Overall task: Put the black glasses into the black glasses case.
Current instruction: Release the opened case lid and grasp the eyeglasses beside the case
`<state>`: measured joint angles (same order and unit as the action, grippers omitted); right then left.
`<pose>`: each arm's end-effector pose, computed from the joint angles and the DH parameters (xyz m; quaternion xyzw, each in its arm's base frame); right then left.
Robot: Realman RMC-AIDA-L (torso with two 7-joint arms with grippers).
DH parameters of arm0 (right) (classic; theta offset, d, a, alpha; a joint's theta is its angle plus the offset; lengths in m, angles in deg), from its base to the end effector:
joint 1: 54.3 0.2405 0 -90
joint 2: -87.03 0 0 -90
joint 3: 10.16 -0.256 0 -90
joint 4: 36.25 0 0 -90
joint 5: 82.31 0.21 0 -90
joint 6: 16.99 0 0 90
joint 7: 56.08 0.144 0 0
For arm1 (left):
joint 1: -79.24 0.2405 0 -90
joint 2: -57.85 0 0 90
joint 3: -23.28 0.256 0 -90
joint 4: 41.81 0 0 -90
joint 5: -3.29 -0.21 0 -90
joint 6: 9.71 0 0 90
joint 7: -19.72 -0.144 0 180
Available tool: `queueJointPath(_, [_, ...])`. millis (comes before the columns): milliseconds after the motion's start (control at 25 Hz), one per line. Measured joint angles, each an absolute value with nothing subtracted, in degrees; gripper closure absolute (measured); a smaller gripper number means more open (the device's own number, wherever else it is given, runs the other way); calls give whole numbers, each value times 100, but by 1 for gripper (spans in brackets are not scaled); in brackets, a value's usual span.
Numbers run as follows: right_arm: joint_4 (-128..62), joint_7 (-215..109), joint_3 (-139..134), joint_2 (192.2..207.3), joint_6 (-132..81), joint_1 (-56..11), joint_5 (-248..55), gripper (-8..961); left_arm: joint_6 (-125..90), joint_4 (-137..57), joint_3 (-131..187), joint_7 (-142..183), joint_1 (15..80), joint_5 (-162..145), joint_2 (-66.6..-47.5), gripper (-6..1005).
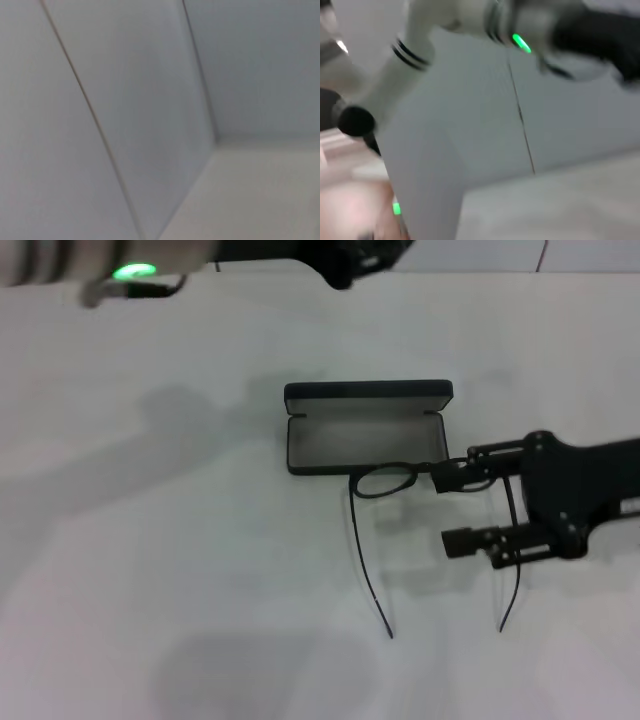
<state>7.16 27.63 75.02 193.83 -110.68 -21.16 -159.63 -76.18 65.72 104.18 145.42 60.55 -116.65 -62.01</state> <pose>0.1801 0.3231 0.0098 0.9627 -0.0672 -0.2541 0.0648 -0.0702 0.3294 0.0616 -0.9387 -0.0461 -0.1618 0.3009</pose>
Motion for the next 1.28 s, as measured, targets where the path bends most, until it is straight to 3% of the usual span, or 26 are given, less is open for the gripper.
queueJointPath(120, [1787,3952,6828,19519,-11097,-2062,-17511,287,-7742,6452,9921,13997,6558,-10440,-6200,582])
queueJointPath(280, [2834,4914,6157,19808,-11615,-1788,-18992,302,-8067,5706,9656,13142,7399,-9122,-6213,590])
queueJointPath(560, [3174,5646,6053,20000,-11822,-858,-20680,329,-8797,4127,9523,11990,7938,-7872,-6206,599])
queueJointPath(680, [3016,5681,6080,20209,-11519,-310,-21608,341,-9615,3067,9256,11412,7952,-7642,-6205,603])
queueJointPath(1040, [1833,5844,6557,20278,-10563,688,-22418,343,-10320,1208,8734,10346,7712,-7157,-6202,615])
queueJointPath(1280, [1167,5830,6998,20307,-10030,970,-22478,345,-10714,64,8218,9944,7349,-7167,-6160,622])
